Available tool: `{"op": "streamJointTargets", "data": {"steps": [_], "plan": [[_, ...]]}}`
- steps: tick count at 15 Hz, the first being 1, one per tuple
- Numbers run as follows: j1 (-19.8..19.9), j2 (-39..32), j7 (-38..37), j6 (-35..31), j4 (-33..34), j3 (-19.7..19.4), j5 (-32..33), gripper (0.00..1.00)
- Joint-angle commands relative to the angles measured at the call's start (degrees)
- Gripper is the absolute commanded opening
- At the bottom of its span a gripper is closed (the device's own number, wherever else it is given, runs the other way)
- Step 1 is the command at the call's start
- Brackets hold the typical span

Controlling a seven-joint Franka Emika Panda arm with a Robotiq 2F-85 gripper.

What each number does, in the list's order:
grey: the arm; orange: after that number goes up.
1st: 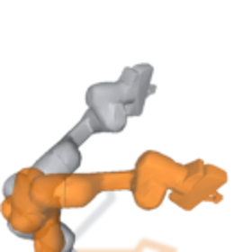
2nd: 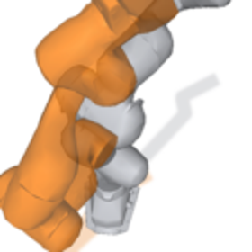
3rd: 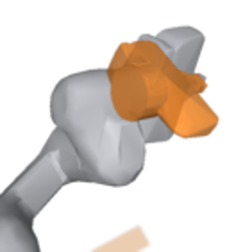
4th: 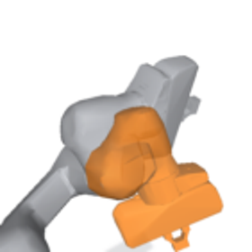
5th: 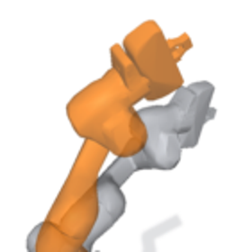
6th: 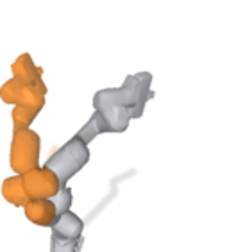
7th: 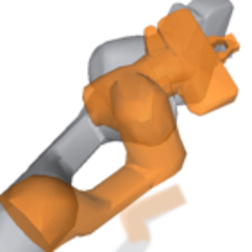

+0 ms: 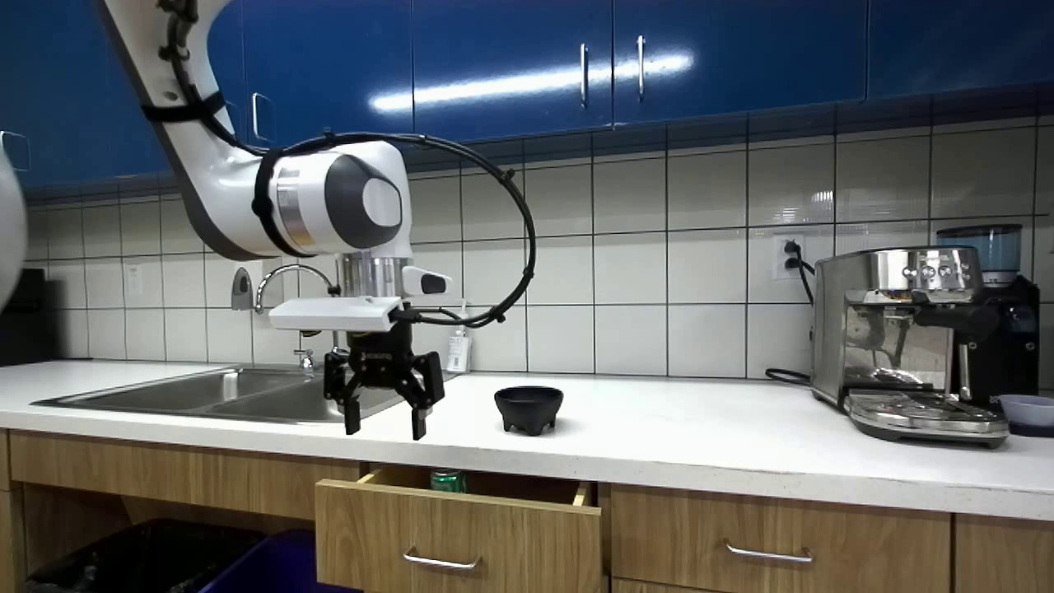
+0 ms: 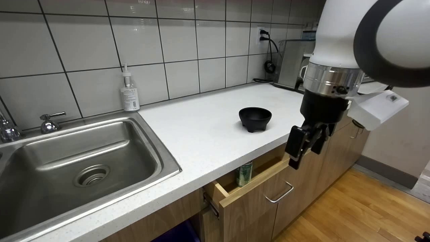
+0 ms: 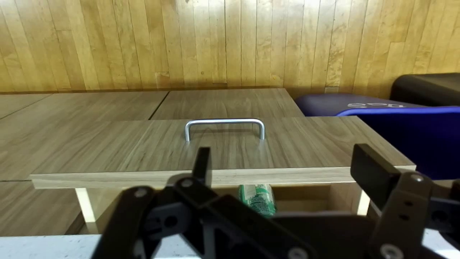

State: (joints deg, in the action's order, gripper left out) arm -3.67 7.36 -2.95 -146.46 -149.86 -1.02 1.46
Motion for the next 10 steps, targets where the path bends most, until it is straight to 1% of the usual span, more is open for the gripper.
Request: {"op": "streamJointTargets", "data": {"steps": [1,5,6,10], "plan": [[1.46,1.56,4.68,6.94,2.28,-0.21,-0.12,1.0],[2.59,-0.05,5.34,10.39,4.89,-0.39,1.95,1.0],[2.09,0.76,3.92,7.32,2.63,0.2,0.65,1.0],[2.19,0.53,3.95,7.43,2.68,0.28,0.66,1.0]]}}
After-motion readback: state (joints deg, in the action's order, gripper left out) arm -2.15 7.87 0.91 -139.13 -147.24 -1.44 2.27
